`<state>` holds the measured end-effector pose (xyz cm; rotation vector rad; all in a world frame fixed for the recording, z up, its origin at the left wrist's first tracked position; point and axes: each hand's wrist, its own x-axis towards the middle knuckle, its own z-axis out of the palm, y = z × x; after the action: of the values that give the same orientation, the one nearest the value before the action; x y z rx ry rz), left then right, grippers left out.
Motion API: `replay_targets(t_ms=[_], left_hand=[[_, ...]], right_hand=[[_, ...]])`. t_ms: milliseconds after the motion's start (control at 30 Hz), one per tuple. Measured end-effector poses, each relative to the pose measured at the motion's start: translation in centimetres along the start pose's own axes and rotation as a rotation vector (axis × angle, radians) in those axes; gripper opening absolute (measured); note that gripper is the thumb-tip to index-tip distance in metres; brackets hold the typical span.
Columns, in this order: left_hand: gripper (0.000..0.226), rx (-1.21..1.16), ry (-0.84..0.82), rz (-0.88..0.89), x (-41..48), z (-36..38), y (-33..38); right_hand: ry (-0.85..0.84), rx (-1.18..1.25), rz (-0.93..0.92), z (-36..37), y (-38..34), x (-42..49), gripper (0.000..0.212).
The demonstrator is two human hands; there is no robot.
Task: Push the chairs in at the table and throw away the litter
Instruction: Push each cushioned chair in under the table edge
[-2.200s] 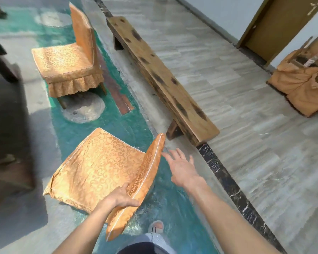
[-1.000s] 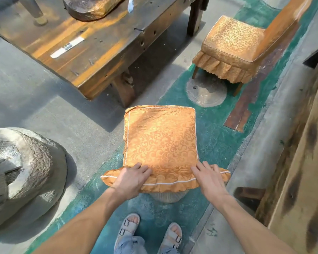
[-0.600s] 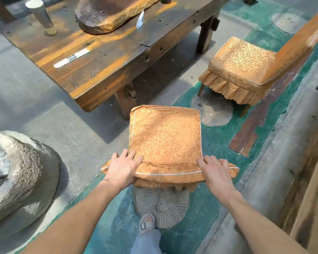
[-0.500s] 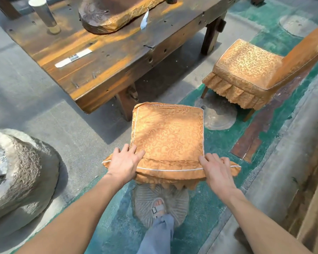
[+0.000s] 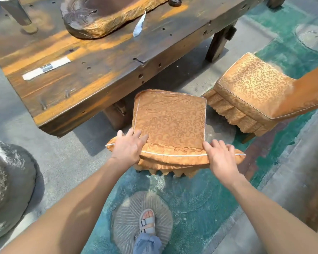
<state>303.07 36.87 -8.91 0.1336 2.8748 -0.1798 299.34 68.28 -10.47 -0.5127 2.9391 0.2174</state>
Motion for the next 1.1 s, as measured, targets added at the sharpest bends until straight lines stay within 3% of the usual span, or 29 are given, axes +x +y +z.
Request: replay_targets(t_ms=[367,700,900,1100], left_hand=[[0.077,-0.051,0.002,-0.164,10.5,-1.6,1.8],[0.063,-0.099,-0.035,-0.453,16.5,-4.0,4.2],[0.061,-0.133,-0.009,-0.498,21.0,-4.8,4.0],[0.049,-0.16,0.036,-0.522,26.2,-6.2,4.2]], right_hand=[[0.052,-0.002,-0.256,-2.2,8.4,16.0,0.047],[0.079,-0.006,-0.514,-4.3,11.7,29.3,0.048],[0.134,-0.035,-0.61,-5.0,13.2,36.1,0.052],[0.083,-0.102,-0.632,-6.7,14.0,44.7,0.05]])
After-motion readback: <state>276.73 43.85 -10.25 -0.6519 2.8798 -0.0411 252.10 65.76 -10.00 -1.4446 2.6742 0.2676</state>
